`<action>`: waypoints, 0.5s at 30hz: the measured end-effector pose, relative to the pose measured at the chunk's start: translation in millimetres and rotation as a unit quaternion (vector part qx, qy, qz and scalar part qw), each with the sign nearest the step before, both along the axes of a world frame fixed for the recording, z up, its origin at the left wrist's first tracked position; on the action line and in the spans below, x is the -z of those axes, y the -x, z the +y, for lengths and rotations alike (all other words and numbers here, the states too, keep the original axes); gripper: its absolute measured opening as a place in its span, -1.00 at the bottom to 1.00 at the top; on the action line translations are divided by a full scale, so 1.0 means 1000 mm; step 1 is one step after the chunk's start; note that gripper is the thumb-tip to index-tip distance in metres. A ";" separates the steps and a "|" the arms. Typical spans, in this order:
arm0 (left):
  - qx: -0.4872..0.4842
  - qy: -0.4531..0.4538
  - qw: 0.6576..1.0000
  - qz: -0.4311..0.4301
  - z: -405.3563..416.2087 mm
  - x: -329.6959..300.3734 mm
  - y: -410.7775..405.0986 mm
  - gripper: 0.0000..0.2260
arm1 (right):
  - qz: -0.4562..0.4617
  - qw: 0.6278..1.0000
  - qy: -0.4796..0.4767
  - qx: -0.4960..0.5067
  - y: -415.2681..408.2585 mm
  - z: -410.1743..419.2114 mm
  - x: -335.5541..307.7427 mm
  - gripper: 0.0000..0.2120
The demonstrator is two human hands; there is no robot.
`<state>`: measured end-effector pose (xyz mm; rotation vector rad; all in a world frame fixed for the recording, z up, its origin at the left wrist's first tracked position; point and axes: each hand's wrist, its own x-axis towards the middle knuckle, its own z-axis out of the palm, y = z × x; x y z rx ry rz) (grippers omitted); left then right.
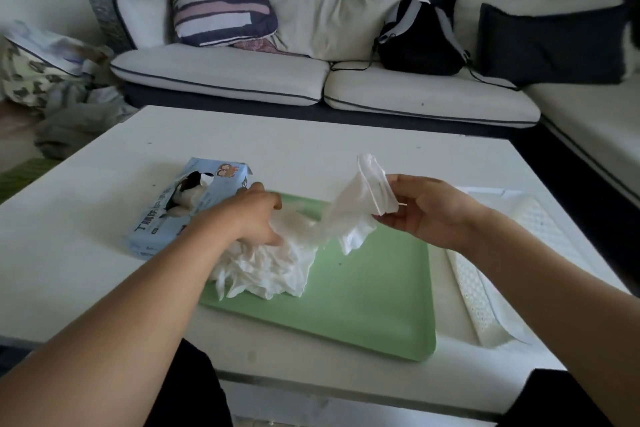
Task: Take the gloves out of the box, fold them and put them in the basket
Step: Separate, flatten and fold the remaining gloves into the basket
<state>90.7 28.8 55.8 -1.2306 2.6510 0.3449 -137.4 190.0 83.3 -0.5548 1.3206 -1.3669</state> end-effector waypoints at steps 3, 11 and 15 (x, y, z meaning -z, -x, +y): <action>0.002 -0.120 0.978 0.169 0.022 -0.030 0.007 -0.26 | -0.039 0.999 0.003 0.007 -0.004 -0.001 0.001 -0.69; 0.018 -0.109 0.891 0.440 0.044 -0.016 0.051 -0.68 | -0.021 0.999 0.035 -0.006 -0.021 -0.006 0.006 -0.86; -0.027 0.051 0.912 0.407 0.002 -0.019 0.020 -0.47 | -0.026 0.998 0.047 0.044 0.000 0.000 -0.004 -0.85</action>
